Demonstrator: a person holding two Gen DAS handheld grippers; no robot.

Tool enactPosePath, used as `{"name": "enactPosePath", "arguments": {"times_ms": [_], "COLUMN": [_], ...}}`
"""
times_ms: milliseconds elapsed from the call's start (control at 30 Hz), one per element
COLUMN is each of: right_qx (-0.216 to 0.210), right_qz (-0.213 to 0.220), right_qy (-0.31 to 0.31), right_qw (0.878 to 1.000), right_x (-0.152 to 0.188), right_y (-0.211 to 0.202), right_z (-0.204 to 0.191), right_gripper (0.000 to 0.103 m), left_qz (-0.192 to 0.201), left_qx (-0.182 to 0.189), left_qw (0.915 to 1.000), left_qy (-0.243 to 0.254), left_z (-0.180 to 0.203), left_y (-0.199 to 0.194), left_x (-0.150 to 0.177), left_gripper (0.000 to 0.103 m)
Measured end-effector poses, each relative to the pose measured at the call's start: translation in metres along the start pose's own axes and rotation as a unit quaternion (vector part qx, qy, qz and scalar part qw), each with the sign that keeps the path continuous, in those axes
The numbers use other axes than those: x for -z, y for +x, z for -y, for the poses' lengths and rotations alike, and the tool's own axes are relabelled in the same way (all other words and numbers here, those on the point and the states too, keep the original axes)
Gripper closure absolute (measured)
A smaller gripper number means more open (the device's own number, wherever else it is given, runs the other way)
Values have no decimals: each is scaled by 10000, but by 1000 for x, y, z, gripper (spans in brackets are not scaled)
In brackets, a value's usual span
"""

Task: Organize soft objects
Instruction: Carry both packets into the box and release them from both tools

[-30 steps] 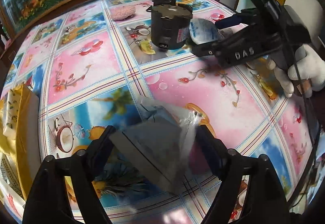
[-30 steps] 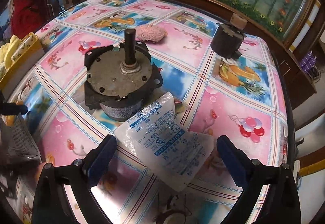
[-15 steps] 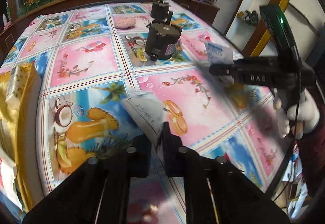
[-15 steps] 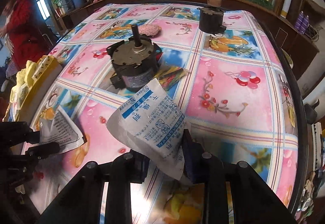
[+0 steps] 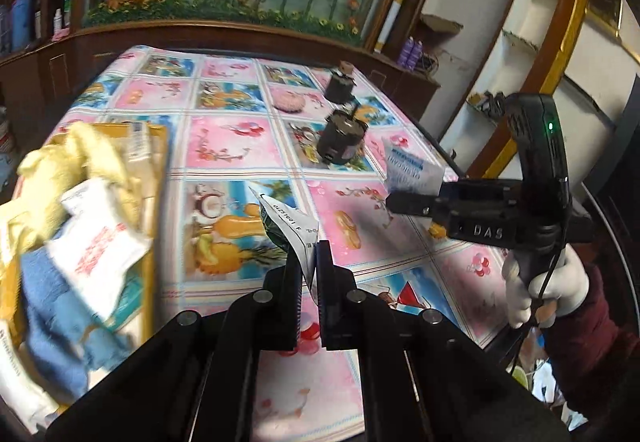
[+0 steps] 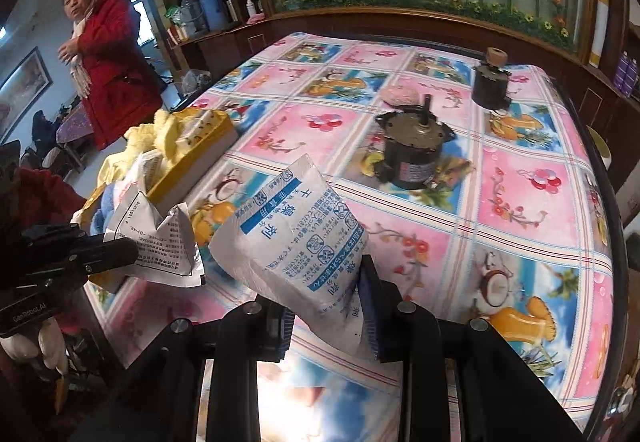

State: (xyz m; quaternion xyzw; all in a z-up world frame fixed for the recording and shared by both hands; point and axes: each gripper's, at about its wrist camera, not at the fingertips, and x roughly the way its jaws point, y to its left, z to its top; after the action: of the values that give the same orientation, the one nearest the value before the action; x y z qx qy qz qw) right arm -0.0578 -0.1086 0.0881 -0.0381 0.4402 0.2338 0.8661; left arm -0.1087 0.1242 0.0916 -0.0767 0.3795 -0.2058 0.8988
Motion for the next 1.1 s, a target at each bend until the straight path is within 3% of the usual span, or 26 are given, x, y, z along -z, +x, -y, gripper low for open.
{"name": "enactPosePath", "arguments": {"times_ms": [300, 467, 533, 633, 700, 767, 967, 1033, 1100], "right_qx": [-857, -1166, -1250, -1367, -1366, -1435, -1599, -1512, -1469], "right_qz": [-44, -164, -225, -363, -444, -529, -815, -839, -867], "right_qy": [-561, -786, -853, -940, -982, -1008, -933, -924, -883], "right_qw": [9947, 9899, 9882, 9855, 9848, 9831, 9793, 9806, 9814], "right_x": [-25, -42, -49, -59, -64, -70, -89, -95, -100], "right_y": [19, 42, 53, 70, 79, 88, 117, 128, 140], "right_z": [-98, -146, -163, -186, -200, -211, -233, -238, -240], "right_gripper": [73, 73, 73, 74, 73, 73, 70, 69, 60], "left_qz": [325, 40, -162, -373, -346, -231, 227, 409, 637], "left_qx": [-609, -928, -1065, -1094, -996, -986, -1262, -1482, -1910], "left_qw": [9951, 9902, 9881, 9876, 9890, 9900, 9867, 9831, 9750], "left_qy": [-709, -1042, -1100, -1064, -1037, -977, -1001, -989, -944], "left_z": [-75, -113, -122, -125, -125, -124, -127, -125, -123], "left_y": [-50, -48, -40, -32, -33, -41, -68, -76, -83], "left_x": [18, 38, 47, 55, 57, 57, 48, 46, 43], "left_gripper": [99, 99, 93, 76, 57, 52, 49, 37, 21]}}
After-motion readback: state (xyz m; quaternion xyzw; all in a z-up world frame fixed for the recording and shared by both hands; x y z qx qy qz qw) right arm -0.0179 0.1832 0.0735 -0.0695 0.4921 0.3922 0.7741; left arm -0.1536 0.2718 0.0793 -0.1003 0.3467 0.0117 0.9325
